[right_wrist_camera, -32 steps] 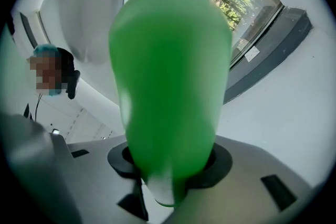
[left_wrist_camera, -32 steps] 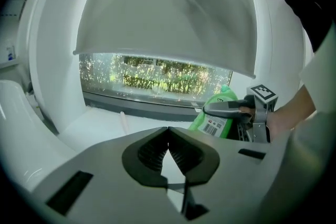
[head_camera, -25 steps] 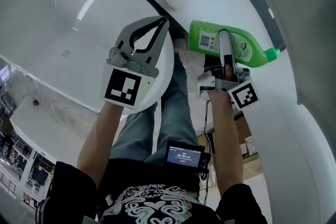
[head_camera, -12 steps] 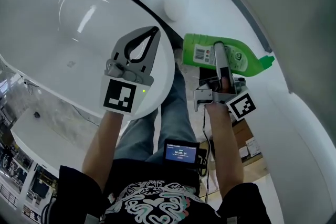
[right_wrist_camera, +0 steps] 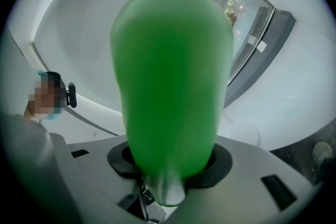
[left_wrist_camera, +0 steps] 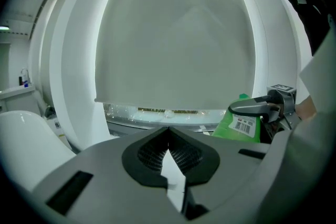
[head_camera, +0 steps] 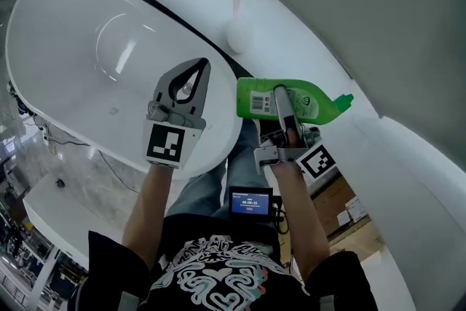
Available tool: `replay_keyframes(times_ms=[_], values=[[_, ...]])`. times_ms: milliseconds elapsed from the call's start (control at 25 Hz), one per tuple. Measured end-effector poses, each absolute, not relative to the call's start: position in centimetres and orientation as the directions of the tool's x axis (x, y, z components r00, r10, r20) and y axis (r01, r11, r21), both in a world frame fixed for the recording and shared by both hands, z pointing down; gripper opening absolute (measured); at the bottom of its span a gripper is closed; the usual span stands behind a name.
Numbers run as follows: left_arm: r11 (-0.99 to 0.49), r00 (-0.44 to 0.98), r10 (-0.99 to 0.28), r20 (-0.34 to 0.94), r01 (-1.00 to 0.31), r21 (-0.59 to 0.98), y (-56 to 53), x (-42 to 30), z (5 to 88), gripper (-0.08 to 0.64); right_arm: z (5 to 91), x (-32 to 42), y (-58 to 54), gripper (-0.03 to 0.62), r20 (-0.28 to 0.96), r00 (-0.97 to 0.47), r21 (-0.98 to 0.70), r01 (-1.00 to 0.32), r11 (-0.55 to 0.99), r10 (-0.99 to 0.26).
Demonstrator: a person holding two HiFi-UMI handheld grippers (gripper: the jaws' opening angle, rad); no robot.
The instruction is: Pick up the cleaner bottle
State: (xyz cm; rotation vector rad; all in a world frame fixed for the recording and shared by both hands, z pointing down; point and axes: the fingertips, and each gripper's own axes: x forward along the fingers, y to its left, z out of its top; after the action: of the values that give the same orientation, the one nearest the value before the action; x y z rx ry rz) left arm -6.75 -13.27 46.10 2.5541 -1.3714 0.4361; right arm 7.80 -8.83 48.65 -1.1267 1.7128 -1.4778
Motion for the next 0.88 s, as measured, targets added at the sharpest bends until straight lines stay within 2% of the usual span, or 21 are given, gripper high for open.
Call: replay_keyframes(times_ms=[240,880], values=[[-0.576,0.531,-0.748,0.398,-0.818,0.007,-12.5,-6.6,42.1,0.015,43.7,7.8,-8.3,0.207,0.048,-0.432,-0.982,-0.183,0.036,-0.901],[-0.594,0.554,-0.779,0.293,-0.802,-0.064,-10.1,-6.4,29.6,0.015,32.8,8.8,-4.8,0.207,-0.019,-0.340,-0.988,-0.136,0.069,-0.940]])
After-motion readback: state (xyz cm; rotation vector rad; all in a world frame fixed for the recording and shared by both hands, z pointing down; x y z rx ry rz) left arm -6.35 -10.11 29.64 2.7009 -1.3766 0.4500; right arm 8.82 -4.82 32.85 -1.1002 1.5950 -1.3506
